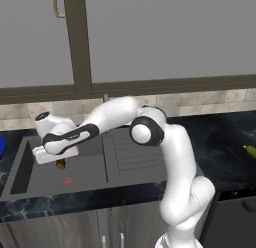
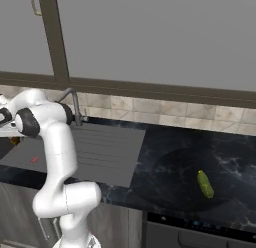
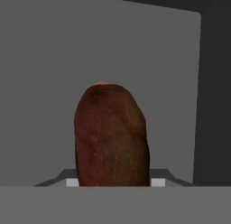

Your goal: Pick up all produce items and place them in the sink. Turn on the sink faucet to wash them. Then turn the sink off and put them in the tray.

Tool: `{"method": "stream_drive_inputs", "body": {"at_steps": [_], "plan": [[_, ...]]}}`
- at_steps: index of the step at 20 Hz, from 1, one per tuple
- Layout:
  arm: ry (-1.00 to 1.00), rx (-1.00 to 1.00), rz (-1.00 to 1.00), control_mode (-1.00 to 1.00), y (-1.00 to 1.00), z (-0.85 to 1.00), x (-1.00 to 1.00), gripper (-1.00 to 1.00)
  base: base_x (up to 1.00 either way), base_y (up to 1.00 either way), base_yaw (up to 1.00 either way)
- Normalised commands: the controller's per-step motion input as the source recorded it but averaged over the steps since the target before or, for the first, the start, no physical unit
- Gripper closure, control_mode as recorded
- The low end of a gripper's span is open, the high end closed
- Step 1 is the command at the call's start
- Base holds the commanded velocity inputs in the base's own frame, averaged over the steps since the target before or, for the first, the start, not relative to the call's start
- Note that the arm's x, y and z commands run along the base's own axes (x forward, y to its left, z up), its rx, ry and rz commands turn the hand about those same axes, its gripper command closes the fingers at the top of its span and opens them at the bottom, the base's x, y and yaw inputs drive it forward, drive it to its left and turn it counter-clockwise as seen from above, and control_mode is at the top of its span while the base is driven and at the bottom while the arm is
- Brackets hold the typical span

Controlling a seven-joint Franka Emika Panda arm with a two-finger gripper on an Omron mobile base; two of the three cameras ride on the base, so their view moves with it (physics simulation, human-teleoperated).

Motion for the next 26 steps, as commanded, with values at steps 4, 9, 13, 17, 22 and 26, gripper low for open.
{"method": "stream_drive_inputs", "body": {"at_steps": [4,9,13,17,22,26], "plan": [[0.00,0.00,-0.01,-1.00,-0.06,-0.46,0.12,1.00,0.00,0.00,0.00],[0.00,0.00,0.00,-1.00,-0.02,-0.40,0.16,1.00,0.00,0.00,0.00],[0.00,0.00,0.00,-1.00,0.00,-0.34,0.26,1.00,0.00,0.00,0.00],[0.00,0.02,0.00,-1.00,0.00,-0.32,0.34,1.00,0.00,0.00,0.00],[0.00,0.08,0.00,-1.00,0.00,-0.25,0.32,1.00,0.00,0.00,0.00],[0.00,0.09,0.00,-1.00,0.00,-0.29,0.23,1.00,0.00,0.00,0.00]]}}
